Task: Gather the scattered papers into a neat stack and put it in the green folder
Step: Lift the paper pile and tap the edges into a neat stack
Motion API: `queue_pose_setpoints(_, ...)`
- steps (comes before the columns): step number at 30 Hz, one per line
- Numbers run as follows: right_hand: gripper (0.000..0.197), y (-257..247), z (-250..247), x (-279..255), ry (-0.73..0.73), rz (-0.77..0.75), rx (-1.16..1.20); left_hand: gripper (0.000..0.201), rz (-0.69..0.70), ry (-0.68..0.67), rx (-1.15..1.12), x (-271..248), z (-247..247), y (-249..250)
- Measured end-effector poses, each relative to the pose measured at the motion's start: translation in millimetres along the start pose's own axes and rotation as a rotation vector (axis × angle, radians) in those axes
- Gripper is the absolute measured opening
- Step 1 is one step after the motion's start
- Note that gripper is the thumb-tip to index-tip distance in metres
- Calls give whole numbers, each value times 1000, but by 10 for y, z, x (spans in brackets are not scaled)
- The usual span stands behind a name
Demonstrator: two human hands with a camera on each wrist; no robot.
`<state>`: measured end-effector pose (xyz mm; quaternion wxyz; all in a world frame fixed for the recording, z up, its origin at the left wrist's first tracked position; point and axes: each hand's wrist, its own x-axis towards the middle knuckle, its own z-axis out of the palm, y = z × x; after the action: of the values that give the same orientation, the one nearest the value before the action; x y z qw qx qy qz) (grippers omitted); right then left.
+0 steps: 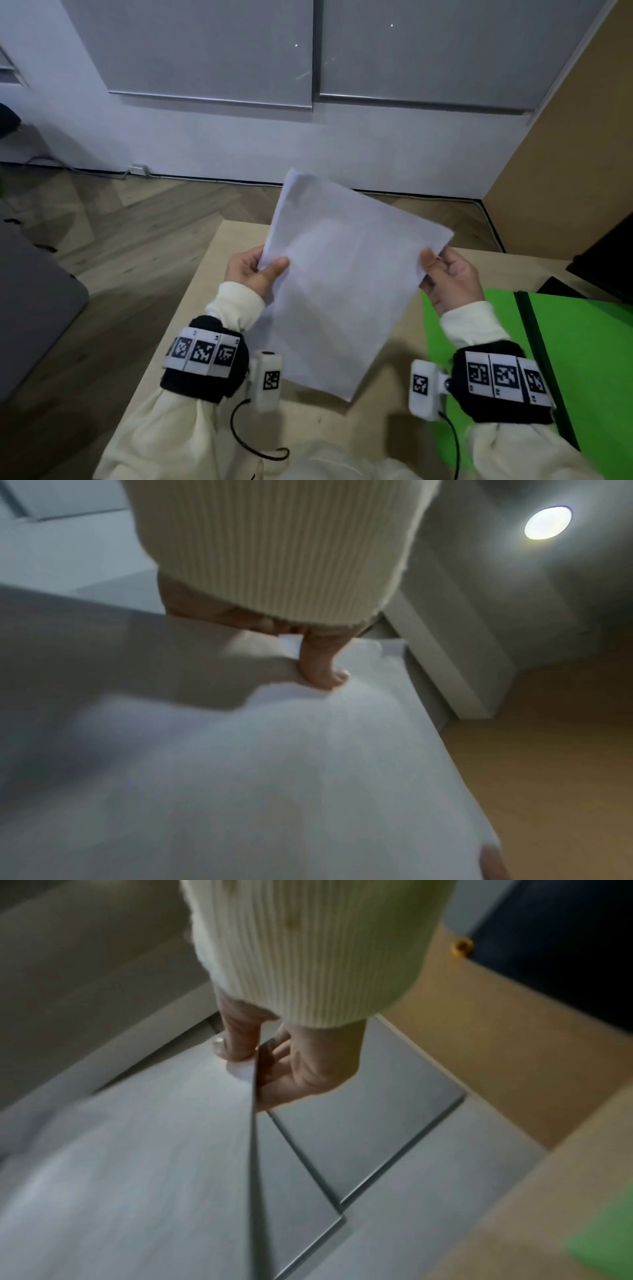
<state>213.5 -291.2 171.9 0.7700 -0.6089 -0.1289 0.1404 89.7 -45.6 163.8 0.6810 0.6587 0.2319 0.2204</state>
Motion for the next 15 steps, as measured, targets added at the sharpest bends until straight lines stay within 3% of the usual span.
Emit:
queue_pose_setpoints(3,63,104,178,19,43,-23,-40,15,-36,93,-75,18,175,-90)
queue_pose_setpoints(7,58,-23,287,36,149,-150,-66,18,25,59,-25,83,284,37)
queue_pose_setpoints(9,46,-77,335,19,152,-188,-100,23,86,61,44,93,275,97)
queue_pose_setpoints(12,25,-88,356,-2,124,-192,-137,11,139,52,105,56,287,146)
queue_pose_setpoints(15,54,-38,355,15,31,-144,-230,23,175,69,90,36,309,148)
